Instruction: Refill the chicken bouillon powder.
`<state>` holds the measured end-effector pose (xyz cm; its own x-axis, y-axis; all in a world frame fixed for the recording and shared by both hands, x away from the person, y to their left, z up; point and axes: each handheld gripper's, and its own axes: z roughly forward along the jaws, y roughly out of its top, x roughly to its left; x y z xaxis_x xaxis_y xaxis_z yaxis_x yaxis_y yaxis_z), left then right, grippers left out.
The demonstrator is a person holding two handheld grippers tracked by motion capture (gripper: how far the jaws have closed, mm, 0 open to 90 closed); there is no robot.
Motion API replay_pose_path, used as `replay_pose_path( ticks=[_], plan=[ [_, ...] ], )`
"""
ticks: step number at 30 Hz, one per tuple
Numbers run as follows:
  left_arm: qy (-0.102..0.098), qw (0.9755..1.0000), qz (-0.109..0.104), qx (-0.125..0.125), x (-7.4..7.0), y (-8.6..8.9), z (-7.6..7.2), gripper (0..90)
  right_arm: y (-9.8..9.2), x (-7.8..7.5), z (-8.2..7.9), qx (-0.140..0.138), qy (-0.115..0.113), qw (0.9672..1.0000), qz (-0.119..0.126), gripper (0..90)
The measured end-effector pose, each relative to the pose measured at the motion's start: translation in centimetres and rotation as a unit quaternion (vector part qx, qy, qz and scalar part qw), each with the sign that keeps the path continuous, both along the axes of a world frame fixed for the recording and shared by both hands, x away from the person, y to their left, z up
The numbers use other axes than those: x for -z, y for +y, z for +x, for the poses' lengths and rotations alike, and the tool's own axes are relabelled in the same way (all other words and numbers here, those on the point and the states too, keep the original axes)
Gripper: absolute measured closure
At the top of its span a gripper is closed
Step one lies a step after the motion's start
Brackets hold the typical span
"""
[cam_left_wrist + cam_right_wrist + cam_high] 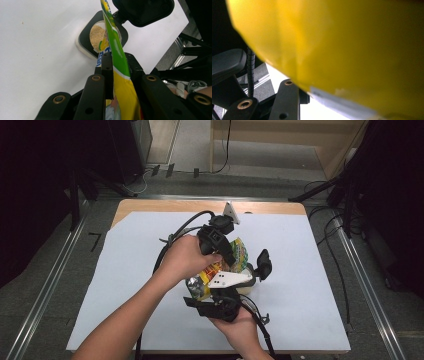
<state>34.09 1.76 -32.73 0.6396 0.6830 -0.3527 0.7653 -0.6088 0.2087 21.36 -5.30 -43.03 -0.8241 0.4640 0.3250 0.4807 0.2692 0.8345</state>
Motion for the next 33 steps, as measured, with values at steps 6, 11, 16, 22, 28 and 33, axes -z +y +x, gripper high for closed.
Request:
replay_pose_path(
  ticks=[6, 11, 16, 22, 28, 33],
  plan=[
    [0.0, 1.0, -0.001, 0.001, 0.02, -0.01, 0.04, 80.8, -0.04, -0.05, 0.05, -0.001, 0.0, 1.0, 0.0, 62.9],
    [-0.001, 1.0, 0.0, 0.002, 0.03, 0.02, -0.01, 80.8, 0.0, -0.02, 0.02, 0.0, -0.001, 1.0, -0.001, 62.9],
    [-0.001, 1.0, -0.002, 0.003, 0.1, 0.12, -0.03, 80.7, 0.05, 0.01, 0.01, -0.001, -0.002, 1.0, -0.003, 62.9],
    [-0.003, 1.0, -0.002, 0.004, 0.14, 0.17, -0.1, 80.6, 0.08, 0.06, -0.02, -0.002, -0.005, 1.0, -0.006, 62.8],
    [-0.008, 0.9999, 0.0, 0.009, 0.14, 0.06, -0.2, 80.7, 0.03, 0.07, 0.0, -0.003, -0.005, 0.9999, -0.009, 62.9],
    [-0.002, 0.9998, 0.007, 0.021, 0.26, 0.01, -0.07, 80.4, 0.09, 0.05, -0.02, -0.004, -0.007, 0.9999, -0.011, 63.0]
  ],
)
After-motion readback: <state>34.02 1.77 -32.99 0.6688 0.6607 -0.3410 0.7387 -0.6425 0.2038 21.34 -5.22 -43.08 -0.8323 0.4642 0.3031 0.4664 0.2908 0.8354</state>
